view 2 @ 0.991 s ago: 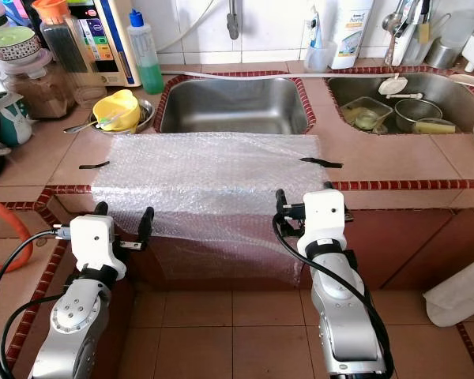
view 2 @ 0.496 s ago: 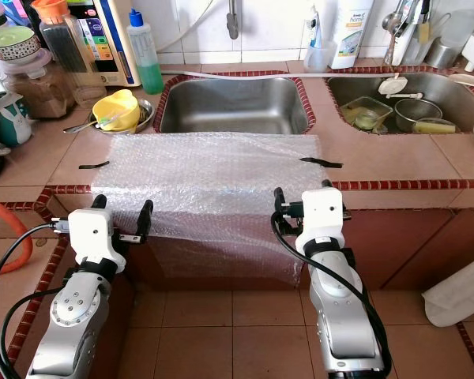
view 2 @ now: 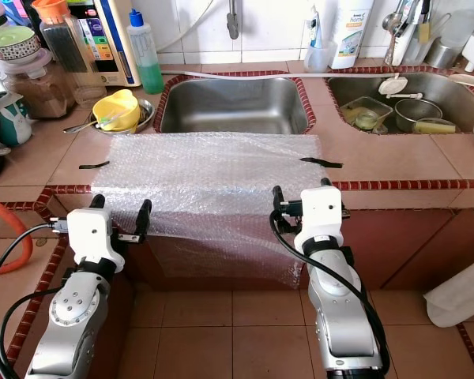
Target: Kitchen organization
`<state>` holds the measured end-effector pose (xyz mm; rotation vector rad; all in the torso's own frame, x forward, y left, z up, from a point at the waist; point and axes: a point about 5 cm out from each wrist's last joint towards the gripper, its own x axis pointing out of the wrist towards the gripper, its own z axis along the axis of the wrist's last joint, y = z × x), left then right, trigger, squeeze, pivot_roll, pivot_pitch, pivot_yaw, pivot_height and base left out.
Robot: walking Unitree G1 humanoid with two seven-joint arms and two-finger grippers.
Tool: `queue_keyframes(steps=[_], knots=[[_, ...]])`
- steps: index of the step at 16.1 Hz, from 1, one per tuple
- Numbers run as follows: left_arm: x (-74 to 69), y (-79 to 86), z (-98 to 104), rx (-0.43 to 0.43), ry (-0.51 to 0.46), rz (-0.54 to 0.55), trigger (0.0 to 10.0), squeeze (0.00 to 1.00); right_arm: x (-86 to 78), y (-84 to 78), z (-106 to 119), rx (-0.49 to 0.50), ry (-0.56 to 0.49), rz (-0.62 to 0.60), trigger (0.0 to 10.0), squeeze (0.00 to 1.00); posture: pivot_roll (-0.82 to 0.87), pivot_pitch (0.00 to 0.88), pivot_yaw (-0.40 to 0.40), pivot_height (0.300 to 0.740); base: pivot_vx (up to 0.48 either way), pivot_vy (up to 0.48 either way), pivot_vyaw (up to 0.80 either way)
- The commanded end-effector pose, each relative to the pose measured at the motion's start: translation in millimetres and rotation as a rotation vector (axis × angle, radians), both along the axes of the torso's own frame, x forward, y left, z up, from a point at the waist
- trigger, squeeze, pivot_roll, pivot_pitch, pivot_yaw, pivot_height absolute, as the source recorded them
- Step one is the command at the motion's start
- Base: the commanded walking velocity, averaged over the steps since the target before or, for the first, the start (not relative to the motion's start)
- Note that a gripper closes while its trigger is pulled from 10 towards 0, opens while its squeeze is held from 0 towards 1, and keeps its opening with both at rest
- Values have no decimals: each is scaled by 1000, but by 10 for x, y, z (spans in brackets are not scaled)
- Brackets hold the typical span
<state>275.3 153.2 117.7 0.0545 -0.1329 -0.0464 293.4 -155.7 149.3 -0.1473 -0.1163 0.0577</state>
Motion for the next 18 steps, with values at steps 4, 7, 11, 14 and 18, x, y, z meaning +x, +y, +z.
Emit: queue_keyframes(steps=[4,7,11,14,18], knots=[[13,-8,24,13,-5,11,10000,0,14,-27,10,1,-4,-11,10000,0,-133,115,74,740,0,0,0],[63,-60,17,15,1,-27,10000,0,6,-66,-6,3,-10,-51,10000,0,-162,120,106,740,0,0,0],[142,-139,46,21,-8,-60,10000,0,-59,-118,-33,-11,-9,-62,10000,0,-197,132,118,740,0,0,0],[117,-79,57,32,-12,-57,10000,0,-57,-89,-13,-11,-9,-59,10000,0,-166,141,100,740,0,0,0],[108,-51,75,-2,-16,9,10000,0,-30,-47,-2,-9,-8,-31,10000,0,-153,153,99,740,0,0,0]])
